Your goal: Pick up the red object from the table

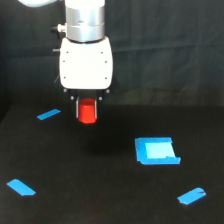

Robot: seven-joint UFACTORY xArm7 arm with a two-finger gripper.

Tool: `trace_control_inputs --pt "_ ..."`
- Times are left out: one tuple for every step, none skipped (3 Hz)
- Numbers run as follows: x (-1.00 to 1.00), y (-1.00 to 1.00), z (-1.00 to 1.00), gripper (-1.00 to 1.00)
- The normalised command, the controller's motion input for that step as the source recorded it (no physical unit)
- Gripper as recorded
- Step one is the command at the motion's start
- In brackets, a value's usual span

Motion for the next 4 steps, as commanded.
trace_control_inputs --pt "0.03 0.01 -0.05 -1.0" --pt "0.1 0.02 0.11 -1.0" --pt "0.07 0.05 0.15 -0.99" --pt "0.0 0.03 0.15 -0.97"
